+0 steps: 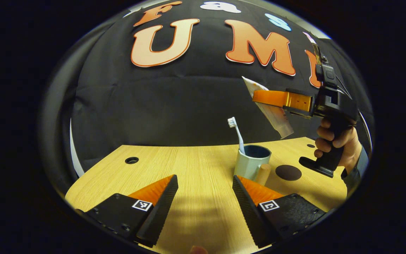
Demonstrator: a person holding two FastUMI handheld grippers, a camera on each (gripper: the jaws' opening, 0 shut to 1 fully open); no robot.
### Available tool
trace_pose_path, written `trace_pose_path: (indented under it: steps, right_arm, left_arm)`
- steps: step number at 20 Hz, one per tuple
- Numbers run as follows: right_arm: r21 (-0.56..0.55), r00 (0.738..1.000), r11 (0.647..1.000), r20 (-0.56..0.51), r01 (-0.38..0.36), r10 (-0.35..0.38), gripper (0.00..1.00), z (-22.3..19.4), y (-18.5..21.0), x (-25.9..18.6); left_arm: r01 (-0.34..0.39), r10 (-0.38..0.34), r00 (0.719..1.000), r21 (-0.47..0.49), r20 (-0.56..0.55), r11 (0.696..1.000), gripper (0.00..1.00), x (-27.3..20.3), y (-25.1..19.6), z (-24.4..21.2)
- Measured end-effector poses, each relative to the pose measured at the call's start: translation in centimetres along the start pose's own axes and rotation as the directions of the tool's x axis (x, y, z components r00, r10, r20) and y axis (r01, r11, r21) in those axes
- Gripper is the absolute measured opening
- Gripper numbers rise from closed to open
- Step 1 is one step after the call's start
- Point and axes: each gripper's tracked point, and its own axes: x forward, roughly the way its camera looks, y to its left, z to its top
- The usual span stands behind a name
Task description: Put the toothbrush and toothpaste on the desktop into the cup, then pick up the cup and place it on the coaster on the desktop.
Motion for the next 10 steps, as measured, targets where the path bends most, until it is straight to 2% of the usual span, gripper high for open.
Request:
trace_pose_path:
  steps: [3,6,10]
  right_arm:
    - [-0.004,1.0,1.0,-0.017,0.0,0.0,0.12,-1.4,-0.1,0.9]
    - [0.043,0.999,0.999,-0.041,0.004,-0.002,0.12,-2.8,-0.2,1.5]
    - [0.044,0.999,0.999,-0.036,0.01,-0.008,0.12,-3.7,-0.3,2.0]
  left_arm:
    - [-0.007,0.007,1.0,-0.008,-0.001,1.0,0.94,-0.5,0.2,-0.4]
    - [-0.002,0.002,1.0,-0.03,0.0,1.0,0.94,-1.0,0.0,-0.3]
    - [-0.001,0.0,1.0,-0.043,-0.027,0.999,0.94,-0.7,0.2,-2.9]
